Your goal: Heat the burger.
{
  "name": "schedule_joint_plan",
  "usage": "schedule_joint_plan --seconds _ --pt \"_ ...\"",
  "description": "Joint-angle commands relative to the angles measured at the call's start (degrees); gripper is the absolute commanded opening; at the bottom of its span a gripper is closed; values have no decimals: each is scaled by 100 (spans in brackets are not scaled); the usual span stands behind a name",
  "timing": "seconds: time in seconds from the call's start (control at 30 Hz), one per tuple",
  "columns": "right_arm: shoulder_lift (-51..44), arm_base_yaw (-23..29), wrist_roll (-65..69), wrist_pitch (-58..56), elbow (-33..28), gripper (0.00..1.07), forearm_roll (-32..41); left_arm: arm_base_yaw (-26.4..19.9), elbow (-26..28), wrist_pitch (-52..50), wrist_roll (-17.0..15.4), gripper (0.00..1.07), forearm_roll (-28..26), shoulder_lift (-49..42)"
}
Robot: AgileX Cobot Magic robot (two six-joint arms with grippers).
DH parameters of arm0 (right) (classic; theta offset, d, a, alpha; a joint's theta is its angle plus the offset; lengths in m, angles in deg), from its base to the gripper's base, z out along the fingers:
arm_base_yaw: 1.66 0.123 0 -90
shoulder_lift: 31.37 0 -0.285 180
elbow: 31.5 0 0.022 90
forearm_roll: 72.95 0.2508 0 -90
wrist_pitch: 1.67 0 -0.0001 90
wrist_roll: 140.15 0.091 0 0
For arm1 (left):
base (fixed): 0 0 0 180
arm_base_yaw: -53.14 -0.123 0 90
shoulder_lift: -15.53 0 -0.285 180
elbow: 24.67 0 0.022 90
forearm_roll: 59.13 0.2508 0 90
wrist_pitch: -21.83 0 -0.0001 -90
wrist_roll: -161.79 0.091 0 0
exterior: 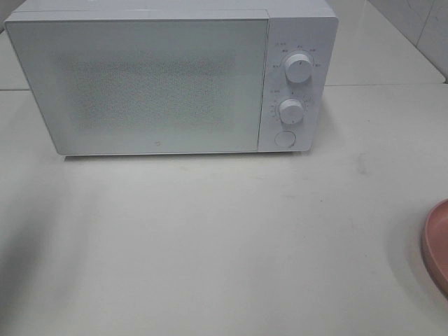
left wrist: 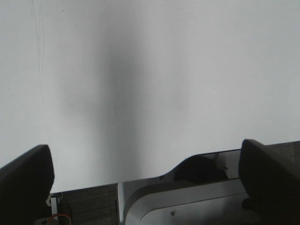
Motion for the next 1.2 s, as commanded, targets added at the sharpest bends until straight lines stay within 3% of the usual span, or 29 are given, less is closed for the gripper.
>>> schedule_joint_plan --seconds 0.03,0.5,0.7,1.2 --pt "-160 -46 -46 57 -6 75 -6 -17 -355 143 -34 100 57 -464" --pt "-160 -46 -46 57 -6 75 -6 -17 -1450 338 -57 100 384 -2641" --pt "-160 -46 -46 57 -6 75 -6 -17 -1450 206 -275 100 550 -3587" --pt "-160 -46 -46 57 -6 75 -6 -17 -1604 -69 -286 100 647 -5489"
